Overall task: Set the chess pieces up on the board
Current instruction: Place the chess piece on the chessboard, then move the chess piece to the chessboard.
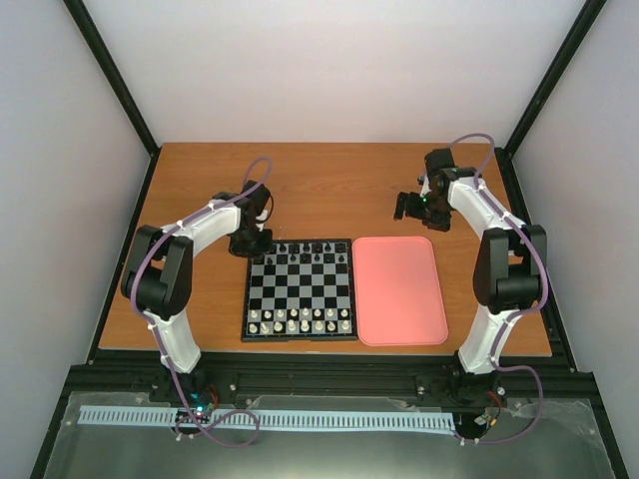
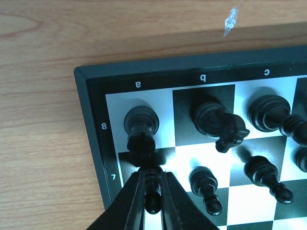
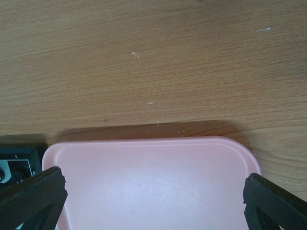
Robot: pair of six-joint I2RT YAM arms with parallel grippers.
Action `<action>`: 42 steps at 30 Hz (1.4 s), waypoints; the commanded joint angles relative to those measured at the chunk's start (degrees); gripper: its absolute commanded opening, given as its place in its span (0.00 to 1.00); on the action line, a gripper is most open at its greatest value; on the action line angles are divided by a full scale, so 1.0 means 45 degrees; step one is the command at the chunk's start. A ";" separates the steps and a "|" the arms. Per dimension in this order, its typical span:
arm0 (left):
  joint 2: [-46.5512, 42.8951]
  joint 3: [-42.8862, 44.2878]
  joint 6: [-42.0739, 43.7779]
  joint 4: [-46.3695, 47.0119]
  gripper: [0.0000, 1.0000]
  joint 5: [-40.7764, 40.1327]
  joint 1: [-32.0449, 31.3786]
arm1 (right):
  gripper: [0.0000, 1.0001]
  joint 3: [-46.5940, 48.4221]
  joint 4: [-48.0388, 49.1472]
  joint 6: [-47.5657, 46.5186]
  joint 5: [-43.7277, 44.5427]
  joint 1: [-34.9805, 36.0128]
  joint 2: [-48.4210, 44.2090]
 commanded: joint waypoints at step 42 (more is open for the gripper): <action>-0.1936 -0.1432 -0.0106 0.0125 0.52 0.1342 0.0116 | 1.00 0.0000 0.0075 0.0109 -0.0142 0.0036 -0.0138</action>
